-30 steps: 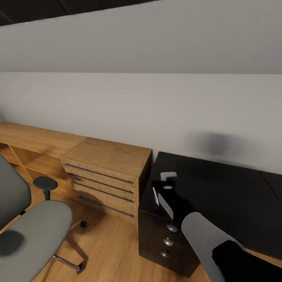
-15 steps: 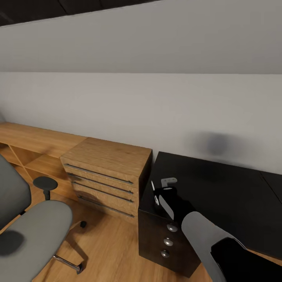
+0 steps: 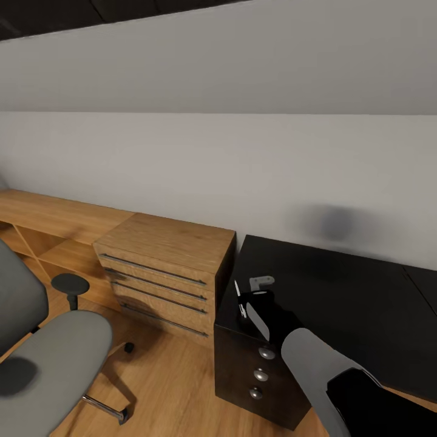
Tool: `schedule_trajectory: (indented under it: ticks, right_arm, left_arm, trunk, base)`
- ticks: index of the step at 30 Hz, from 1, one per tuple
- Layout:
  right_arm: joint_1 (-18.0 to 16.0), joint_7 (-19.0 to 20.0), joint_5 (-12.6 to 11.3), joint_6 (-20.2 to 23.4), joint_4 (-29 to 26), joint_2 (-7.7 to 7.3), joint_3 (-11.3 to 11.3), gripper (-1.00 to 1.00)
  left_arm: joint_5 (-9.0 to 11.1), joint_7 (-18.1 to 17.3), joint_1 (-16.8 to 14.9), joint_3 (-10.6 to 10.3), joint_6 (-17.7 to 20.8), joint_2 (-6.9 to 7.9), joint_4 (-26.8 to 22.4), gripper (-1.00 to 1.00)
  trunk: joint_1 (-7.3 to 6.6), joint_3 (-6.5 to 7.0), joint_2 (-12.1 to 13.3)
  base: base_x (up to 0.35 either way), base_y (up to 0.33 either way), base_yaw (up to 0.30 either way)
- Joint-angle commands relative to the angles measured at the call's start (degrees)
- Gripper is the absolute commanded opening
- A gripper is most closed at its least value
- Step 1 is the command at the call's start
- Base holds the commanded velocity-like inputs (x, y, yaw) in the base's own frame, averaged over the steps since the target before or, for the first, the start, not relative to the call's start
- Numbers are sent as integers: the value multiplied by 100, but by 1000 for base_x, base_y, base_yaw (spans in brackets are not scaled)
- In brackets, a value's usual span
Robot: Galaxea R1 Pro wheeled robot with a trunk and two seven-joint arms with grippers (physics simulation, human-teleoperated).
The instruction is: In the bedroom, organize the workspace by keeping the computer under the desk, ensuring the monitor is on the desk, placing the keyboard on the desk next to the monitor, placing the mouse on the desk next to the keyboard, moving the folder from the swivel chair onto the desk next to the mouse, stacking the notebook on top of the folder with the pen on top of the notebook, and positioning the swivel chair next to the desk.
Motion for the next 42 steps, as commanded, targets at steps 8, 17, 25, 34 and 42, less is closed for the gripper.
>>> schedule_trajectory:
  ticks: [8,17,25,34,42]
  right_arm:
    - [2,-58,-61,27,-15,0,47,100]
    - [2,-67,-62,18,-18,0,48,100]
    - [2,-68,-62,13,-18,0,48,100]
    - [2,-68,-62,22,-18,0,46,100]
    - [2,-68,-60,260,-15,0,35,100]
  left_arm:
    - [60,33,-1,-33,-30,9,-8,100]
    - [60,33,-1,-33,-30,9,-6,100]
    - [60,33,-1,-33,-30,9,-7,100]
    - [64,46,-1,-26,-177,16,-8,100]
    - [69,50,-1,-24,-383,18,-8,100]
  trunk:
    - [0,-5,-3]
    - [0,-5,-3]
    - [0,-5,-3]
    - [0,-5,-3]
    - [0,-5,-3]
  base:
    - [0,0,0]
    - [0,0,23]
    - [0,0,214]
    - [0,0,62]
    - [0,0,3]
